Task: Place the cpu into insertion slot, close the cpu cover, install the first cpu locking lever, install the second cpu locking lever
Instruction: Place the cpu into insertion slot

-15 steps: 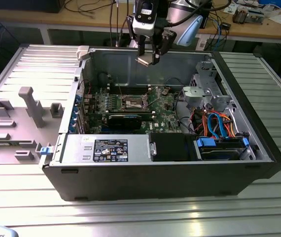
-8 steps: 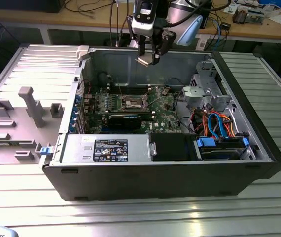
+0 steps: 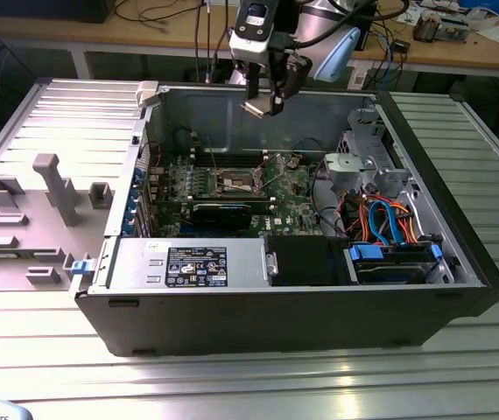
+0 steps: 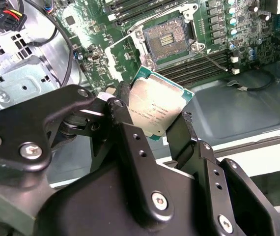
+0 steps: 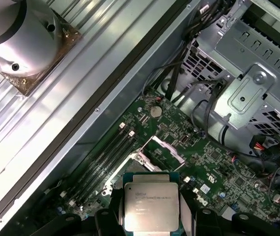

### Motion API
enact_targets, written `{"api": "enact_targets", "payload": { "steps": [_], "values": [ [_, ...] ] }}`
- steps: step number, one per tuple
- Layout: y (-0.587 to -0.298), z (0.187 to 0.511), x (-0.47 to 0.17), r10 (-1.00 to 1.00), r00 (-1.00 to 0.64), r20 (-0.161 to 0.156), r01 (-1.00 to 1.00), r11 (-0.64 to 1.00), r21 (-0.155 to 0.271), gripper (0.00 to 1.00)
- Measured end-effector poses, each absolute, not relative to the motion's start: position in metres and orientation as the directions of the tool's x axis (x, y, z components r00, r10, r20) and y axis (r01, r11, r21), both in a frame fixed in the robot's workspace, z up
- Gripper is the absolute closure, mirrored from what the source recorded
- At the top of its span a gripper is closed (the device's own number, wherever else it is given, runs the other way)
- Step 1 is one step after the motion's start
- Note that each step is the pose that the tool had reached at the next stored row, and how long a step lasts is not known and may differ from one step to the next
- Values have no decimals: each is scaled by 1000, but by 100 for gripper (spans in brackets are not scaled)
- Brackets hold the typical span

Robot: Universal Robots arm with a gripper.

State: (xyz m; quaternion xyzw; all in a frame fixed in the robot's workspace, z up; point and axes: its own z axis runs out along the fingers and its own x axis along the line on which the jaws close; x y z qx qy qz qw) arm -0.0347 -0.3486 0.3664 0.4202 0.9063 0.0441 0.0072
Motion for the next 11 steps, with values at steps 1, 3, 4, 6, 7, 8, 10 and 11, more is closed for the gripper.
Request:
{"api": "enact_targets", "payload": {
  "steps": [1,3,4,6,7,8,10,11],
  "values": [
    [-349,366,-35,766,-642,24,765,638,86,46],
    [-349,366,-35,771,-636,24,770,633,86,46],
    [-349,366,-35,773,-634,24,772,630,86,46],
    [-349,366,-35,778,-628,24,777,624,86,46],
    [-349,366,-35,780,-625,24,779,621,86,46],
    [-349,365,-35,784,-620,24,783,616,86,46],
    [-349,365,-35,799,-601,24,797,597,86,46],
    [-349,365,-35,809,-587,24,808,583,86,46]
  ]
}}
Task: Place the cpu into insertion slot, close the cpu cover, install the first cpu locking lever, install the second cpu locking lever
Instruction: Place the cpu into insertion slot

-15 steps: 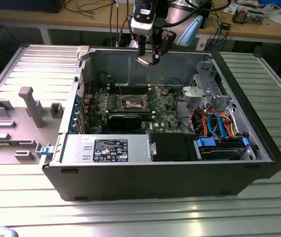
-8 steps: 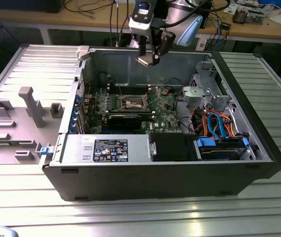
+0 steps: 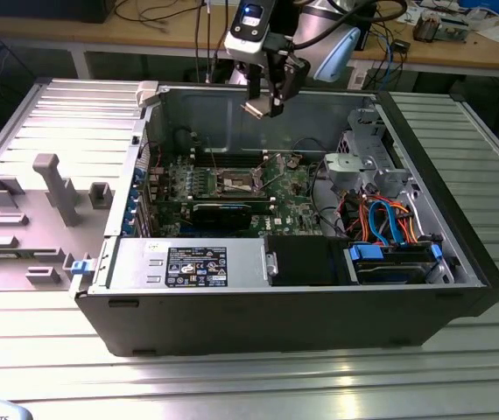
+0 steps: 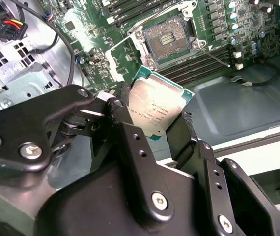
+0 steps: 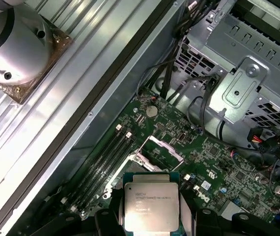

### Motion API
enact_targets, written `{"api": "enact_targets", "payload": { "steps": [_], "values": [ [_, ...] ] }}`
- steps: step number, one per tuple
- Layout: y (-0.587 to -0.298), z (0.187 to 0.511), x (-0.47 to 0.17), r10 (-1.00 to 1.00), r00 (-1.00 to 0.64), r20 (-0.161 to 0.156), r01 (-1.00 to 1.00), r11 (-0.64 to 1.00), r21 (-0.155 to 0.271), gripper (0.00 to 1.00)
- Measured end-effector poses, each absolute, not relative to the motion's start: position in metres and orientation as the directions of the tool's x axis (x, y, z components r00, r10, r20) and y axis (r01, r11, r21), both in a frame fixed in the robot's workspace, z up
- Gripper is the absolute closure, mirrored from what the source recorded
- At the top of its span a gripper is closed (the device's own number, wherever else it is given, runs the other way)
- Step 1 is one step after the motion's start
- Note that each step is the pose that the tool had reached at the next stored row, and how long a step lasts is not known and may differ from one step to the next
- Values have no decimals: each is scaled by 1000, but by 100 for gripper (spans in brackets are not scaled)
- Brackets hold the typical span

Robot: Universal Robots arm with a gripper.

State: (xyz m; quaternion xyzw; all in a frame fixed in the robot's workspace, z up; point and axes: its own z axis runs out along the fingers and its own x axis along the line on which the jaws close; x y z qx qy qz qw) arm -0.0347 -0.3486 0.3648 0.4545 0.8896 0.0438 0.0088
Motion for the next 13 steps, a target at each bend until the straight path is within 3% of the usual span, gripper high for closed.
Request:
{"api": "enact_targets", "payload": {
  "steps": [13],
  "values": [
    [-349,362,-35,882,-471,24,880,468,86,46]
  ]
}}
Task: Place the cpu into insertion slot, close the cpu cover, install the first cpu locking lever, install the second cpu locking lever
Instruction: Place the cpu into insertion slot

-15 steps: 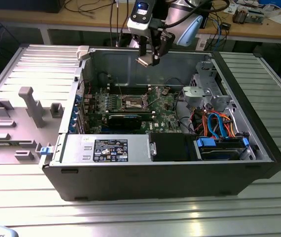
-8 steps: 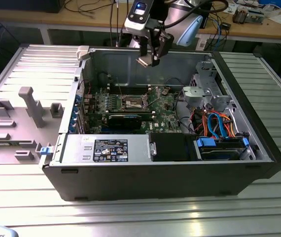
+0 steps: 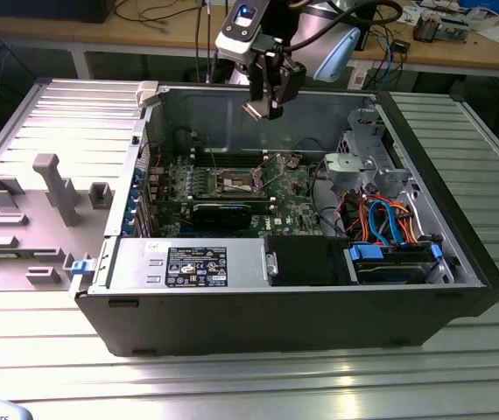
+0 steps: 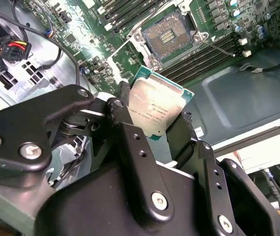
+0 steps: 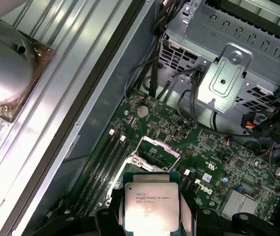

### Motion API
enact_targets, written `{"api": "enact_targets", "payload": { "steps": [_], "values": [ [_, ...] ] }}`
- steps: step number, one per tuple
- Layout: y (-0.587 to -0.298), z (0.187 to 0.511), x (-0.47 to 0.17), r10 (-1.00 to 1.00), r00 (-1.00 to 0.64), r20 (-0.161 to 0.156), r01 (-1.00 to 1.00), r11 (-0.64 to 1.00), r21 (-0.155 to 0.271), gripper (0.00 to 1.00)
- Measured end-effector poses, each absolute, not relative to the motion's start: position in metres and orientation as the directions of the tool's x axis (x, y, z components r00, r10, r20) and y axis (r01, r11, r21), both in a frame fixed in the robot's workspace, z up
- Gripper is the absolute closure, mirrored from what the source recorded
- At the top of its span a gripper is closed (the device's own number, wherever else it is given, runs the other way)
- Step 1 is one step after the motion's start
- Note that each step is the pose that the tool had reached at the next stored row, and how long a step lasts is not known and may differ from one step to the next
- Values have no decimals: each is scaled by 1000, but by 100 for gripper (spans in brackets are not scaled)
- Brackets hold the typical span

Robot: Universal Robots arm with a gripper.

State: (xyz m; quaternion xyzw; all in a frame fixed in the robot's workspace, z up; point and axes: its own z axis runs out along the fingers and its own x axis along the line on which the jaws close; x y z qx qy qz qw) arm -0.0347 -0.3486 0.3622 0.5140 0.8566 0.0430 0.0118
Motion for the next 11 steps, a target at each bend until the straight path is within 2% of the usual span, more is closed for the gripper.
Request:
{"api": "enact_targets", "payload": {
  "steps": [11],
  "values": [
    [-349,362,-35,888,-459,24,886,456,86,46]
  ]
}}
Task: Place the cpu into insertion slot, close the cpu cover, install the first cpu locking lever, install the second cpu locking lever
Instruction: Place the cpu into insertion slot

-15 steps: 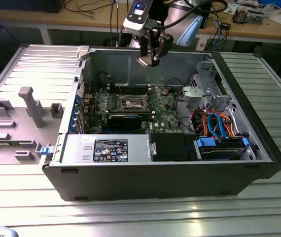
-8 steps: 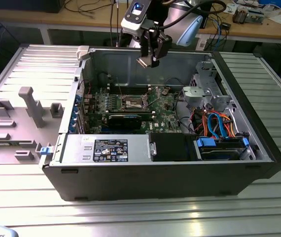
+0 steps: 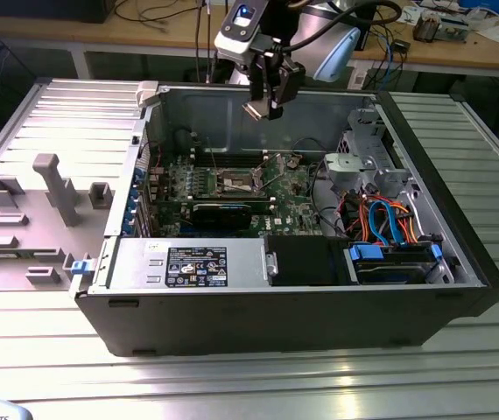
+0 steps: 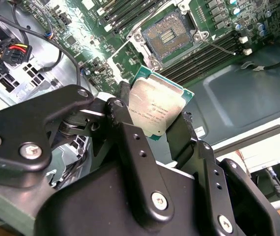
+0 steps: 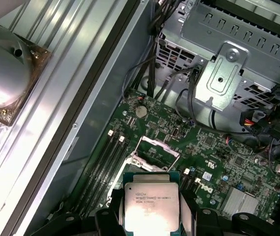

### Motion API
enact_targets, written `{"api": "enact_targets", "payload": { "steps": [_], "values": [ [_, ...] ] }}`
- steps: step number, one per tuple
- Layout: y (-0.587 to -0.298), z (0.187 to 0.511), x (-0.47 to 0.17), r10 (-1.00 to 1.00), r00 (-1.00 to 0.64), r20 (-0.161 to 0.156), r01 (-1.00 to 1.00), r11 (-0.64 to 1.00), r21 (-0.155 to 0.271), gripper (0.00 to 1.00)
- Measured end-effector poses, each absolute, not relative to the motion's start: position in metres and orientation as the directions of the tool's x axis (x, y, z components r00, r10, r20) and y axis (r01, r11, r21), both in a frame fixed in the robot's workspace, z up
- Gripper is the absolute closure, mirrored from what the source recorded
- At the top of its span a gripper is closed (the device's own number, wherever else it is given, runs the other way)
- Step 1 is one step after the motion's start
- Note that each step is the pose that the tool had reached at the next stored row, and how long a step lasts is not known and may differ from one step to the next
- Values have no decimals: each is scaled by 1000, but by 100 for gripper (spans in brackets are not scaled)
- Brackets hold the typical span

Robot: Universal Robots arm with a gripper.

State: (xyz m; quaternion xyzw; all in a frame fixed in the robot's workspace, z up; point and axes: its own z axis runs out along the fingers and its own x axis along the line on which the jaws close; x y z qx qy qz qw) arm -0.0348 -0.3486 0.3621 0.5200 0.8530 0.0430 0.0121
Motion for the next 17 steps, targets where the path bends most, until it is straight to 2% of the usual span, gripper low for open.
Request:
{"api": "enact_targets", "payload": {
  "steps": [17],
  "values": [
    [-349,360,-41,953,-301,29,951,298,87,46]
  ]
}}
